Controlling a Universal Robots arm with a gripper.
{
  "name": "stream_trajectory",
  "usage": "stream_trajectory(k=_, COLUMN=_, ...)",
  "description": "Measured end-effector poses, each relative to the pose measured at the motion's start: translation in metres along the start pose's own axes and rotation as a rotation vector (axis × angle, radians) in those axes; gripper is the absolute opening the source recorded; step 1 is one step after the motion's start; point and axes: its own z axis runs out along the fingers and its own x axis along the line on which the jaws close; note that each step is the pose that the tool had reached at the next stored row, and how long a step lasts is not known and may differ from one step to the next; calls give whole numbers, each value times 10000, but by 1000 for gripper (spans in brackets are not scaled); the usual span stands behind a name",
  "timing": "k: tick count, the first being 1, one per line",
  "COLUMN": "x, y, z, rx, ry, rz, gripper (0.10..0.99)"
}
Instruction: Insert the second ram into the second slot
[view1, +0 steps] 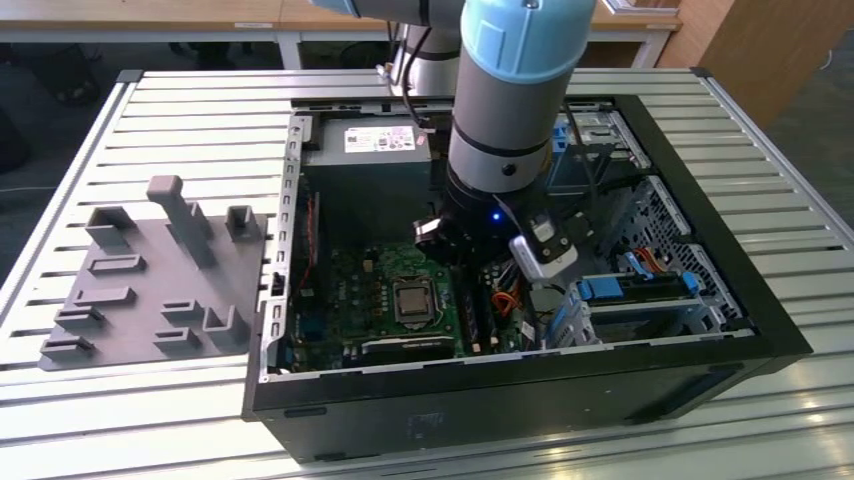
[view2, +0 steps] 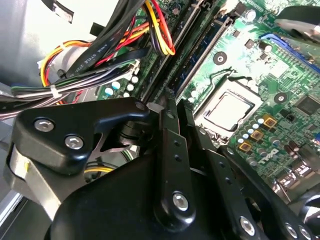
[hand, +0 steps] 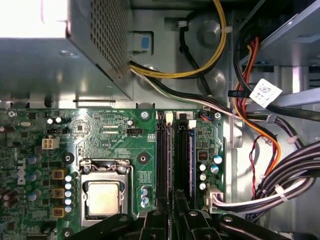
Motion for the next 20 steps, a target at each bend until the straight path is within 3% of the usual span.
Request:
stream_trajectory(k=4, x=0, y=1, z=-5, rx=-3, ry=-1, rz=0, gripper=106)
stream_trajectory(k=20, x=2, y=-4, z=121, rx=5, ry=5, rz=1, gripper=106)
